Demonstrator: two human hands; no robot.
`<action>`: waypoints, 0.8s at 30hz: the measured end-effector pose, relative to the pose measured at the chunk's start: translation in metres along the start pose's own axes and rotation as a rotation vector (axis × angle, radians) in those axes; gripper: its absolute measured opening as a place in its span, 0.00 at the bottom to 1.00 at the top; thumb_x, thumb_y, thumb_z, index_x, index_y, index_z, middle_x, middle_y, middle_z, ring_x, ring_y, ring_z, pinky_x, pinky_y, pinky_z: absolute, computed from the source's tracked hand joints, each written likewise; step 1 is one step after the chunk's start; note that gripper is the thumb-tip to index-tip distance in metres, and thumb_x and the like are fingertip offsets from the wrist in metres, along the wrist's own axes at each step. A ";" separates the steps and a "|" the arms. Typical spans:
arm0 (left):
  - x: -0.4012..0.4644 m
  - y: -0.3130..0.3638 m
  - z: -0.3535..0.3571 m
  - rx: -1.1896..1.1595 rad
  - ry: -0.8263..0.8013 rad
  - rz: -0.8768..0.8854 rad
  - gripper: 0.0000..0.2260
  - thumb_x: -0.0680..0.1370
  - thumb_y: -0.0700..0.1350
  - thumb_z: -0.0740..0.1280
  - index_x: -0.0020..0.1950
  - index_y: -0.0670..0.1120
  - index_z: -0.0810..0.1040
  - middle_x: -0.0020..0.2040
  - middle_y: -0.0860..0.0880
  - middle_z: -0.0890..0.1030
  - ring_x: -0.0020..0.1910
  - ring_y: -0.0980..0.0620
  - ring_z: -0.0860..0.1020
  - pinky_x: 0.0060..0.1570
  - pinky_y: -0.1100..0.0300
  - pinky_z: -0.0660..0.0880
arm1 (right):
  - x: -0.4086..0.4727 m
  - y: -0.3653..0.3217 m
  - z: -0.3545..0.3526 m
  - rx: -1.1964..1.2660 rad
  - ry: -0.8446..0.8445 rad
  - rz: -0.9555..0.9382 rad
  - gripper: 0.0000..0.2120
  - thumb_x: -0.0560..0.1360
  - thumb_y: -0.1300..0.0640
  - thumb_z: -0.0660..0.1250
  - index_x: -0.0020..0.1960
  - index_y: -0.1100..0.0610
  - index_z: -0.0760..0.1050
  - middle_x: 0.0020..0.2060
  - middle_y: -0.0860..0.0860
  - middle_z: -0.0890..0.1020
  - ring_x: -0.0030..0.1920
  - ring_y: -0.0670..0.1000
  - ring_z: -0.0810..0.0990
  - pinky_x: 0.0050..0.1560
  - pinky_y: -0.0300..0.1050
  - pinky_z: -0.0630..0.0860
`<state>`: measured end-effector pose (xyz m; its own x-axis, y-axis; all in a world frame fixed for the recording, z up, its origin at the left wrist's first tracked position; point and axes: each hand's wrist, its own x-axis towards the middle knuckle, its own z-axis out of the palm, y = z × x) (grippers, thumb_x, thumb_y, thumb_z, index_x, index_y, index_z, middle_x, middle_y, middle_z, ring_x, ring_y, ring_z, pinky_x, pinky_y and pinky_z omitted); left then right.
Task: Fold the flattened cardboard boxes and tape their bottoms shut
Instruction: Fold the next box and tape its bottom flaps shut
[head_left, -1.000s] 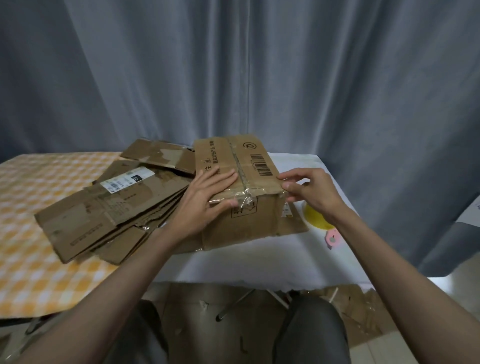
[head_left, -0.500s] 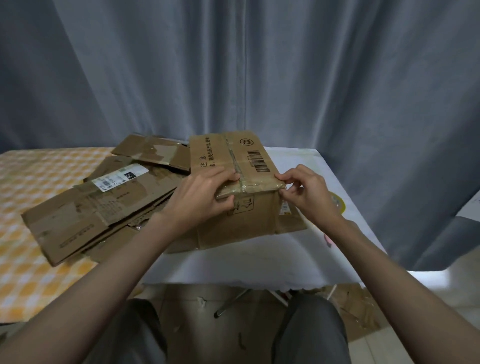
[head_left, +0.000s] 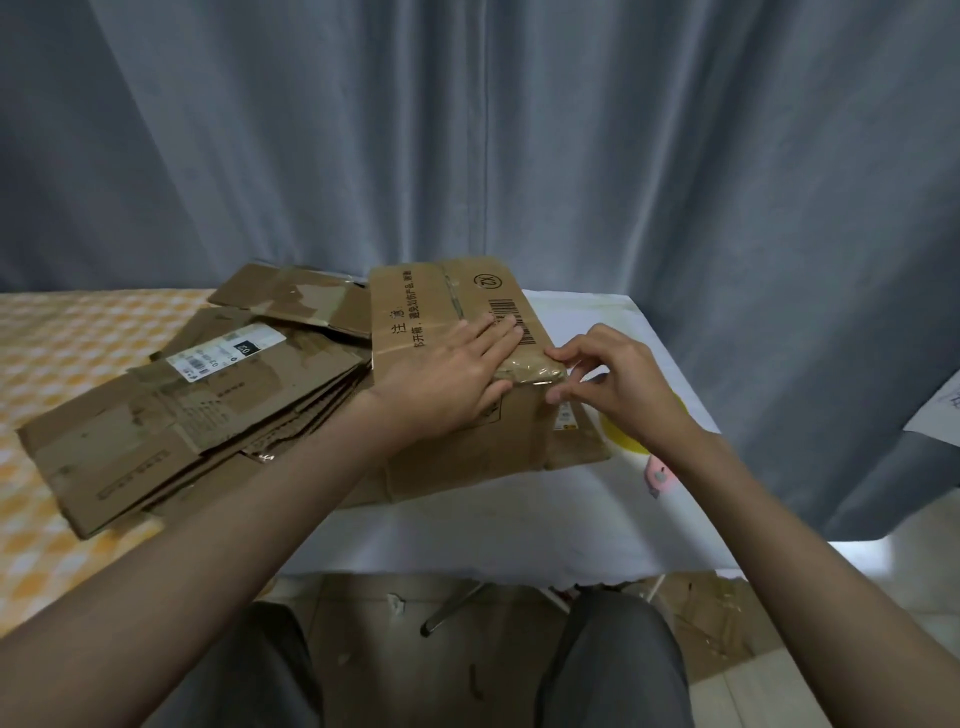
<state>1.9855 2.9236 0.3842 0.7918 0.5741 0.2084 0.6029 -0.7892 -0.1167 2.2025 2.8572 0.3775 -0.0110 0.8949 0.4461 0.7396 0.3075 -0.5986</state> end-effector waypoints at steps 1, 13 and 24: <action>0.000 0.001 0.001 0.024 0.021 0.005 0.28 0.85 0.56 0.50 0.82 0.46 0.48 0.82 0.48 0.50 0.80 0.49 0.49 0.78 0.55 0.45 | 0.002 0.000 0.001 -0.011 0.013 -0.004 0.19 0.62 0.56 0.82 0.50 0.58 0.83 0.46 0.50 0.77 0.39 0.48 0.80 0.44 0.37 0.76; -0.005 0.005 0.002 0.036 0.075 -0.023 0.28 0.85 0.57 0.50 0.82 0.49 0.49 0.82 0.51 0.52 0.80 0.50 0.52 0.76 0.55 0.54 | -0.005 0.004 0.024 -0.243 0.171 -0.138 0.10 0.75 0.53 0.73 0.46 0.56 0.74 0.43 0.49 0.72 0.36 0.51 0.76 0.37 0.48 0.74; -0.054 -0.051 0.004 -0.328 0.086 0.081 0.30 0.81 0.65 0.51 0.81 0.55 0.54 0.81 0.56 0.54 0.79 0.60 0.50 0.79 0.54 0.48 | -0.010 0.009 -0.001 0.309 -0.017 0.106 0.12 0.69 0.61 0.78 0.49 0.61 0.80 0.49 0.48 0.84 0.43 0.49 0.81 0.44 0.35 0.77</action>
<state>1.9128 2.9337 0.3754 0.8164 0.4969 0.2944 0.4635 -0.8678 0.1793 2.2097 2.8510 0.3686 0.0420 0.9317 0.3608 0.4982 0.2935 -0.8159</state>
